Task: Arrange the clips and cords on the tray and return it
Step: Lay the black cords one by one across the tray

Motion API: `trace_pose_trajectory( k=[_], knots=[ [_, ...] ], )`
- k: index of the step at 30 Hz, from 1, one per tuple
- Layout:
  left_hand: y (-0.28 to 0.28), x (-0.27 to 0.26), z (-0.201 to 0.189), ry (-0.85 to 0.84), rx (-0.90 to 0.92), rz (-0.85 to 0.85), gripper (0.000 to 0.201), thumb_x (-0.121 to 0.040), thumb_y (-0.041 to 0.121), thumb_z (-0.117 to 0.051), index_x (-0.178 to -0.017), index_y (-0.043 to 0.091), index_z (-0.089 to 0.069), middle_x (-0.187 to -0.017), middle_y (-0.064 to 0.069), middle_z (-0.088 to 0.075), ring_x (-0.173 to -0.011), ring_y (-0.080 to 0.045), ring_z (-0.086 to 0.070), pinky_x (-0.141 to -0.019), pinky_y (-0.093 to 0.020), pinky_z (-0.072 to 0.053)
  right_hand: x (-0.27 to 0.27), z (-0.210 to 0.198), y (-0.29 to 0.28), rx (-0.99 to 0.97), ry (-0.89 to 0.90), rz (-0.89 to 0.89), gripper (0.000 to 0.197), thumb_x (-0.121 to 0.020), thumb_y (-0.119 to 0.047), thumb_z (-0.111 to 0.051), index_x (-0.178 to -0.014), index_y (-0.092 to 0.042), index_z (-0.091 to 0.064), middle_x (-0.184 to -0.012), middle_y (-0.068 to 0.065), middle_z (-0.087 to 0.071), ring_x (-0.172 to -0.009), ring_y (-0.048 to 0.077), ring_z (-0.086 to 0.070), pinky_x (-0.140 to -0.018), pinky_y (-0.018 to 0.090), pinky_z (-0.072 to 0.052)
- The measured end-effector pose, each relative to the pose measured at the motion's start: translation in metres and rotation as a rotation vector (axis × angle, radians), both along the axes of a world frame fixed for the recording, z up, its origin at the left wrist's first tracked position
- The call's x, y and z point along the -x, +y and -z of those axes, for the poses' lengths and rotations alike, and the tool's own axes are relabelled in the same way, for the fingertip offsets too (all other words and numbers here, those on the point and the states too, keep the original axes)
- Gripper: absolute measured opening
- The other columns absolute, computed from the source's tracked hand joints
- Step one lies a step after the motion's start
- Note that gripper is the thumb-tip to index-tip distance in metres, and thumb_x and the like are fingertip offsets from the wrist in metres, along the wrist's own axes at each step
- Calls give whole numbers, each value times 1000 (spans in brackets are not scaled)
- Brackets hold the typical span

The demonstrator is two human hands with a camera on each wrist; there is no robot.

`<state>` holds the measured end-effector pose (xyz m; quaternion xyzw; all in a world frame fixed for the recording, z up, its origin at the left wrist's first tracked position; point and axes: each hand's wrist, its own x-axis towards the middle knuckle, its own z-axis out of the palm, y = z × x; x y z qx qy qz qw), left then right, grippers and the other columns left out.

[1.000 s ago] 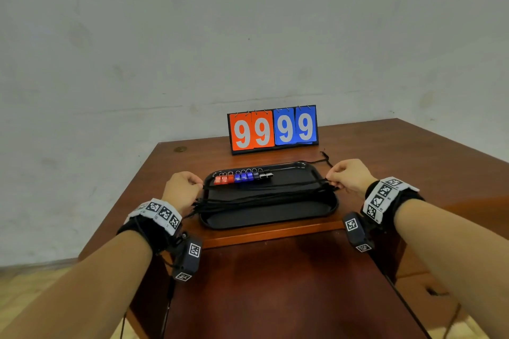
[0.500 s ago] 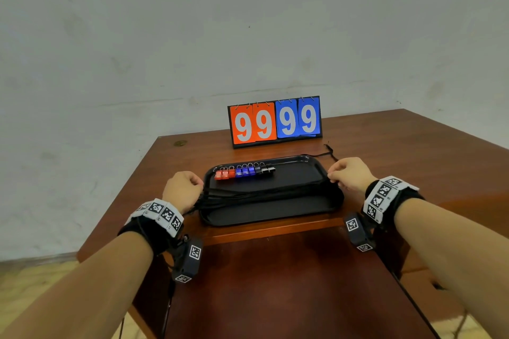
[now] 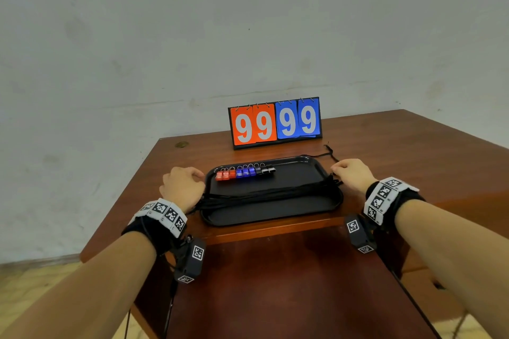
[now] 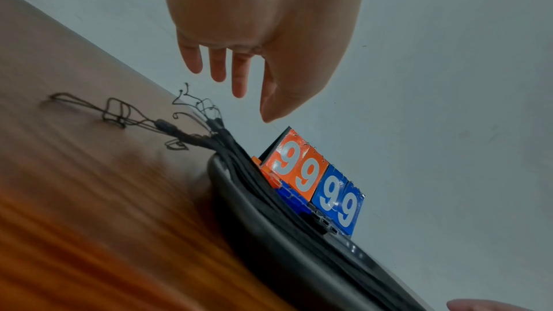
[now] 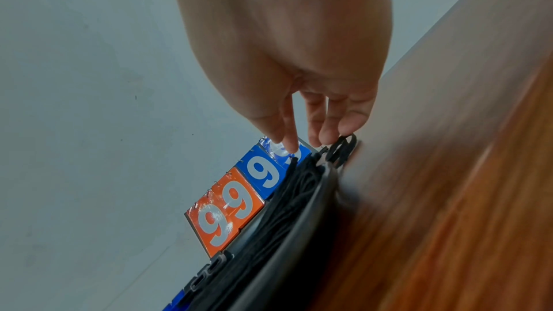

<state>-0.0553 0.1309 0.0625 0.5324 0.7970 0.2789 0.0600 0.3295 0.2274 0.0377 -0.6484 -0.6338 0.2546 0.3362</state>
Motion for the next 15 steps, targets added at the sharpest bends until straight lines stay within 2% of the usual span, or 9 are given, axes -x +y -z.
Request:
trace_pose_trajectory(
  k=[2,4,6,9,12,15],
  knots=[
    [1,-9,-6,4,-6,4,24,-82,22,-60,-97,37,-70,-128,-2,-60,-125,-33,-45,-103,-50,-39,-5,0,2,4,4,-2,18,-95,-16,-53,-93,-14,-71,-108,6,-69,-95,19,-59,-82,27,-40],
    [3,-19,-10,-10,-15,20,21,-83,24,-61,-96,38,-70,-124,0,-62,-123,-31,-48,-101,-49,-41,-10,0,3,7,19,-1,13,-94,-15,-57,-92,-19,-69,-107,4,-69,-99,19,-60,-84,28,-42],
    [6,-32,-13,-25,-29,59,16,-84,26,-64,-91,40,-67,-121,3,-64,-120,-28,-51,-98,-48,-44,-15,-2,3,11,30,3,11,-92,-15,-61,-99,-17,-70,-109,4,-68,-101,19,-59,-86,28,-43],
    [15,-55,-15,-55,-30,121,17,-85,26,-63,-82,42,-63,-118,3,-66,-113,-24,-56,-95,-48,-49,-23,-7,1,33,-8,1,22,-92,-15,-63,-113,-12,-68,-107,3,-63,-98,17,-56,-86,27,-42],
    [25,-84,-18,-87,-10,187,22,-86,22,-61,-77,43,-62,-117,6,-66,-111,-22,-58,-95,-48,-50,-36,-10,4,47,-38,-2,28,-91,-11,-61,-118,-14,-66,-111,5,-64,-98,17,-56,-85,27,-43],
    [40,-115,-20,-104,20,276,22,-85,24,-60,-76,44,-62,-120,5,-63,-115,-24,-56,-97,-49,-49,-48,-13,10,54,-44,0,29,-90,-9,-59,-118,-16,-65,-115,5,-64,-101,17,-55,-87,27,-43]
  ],
)
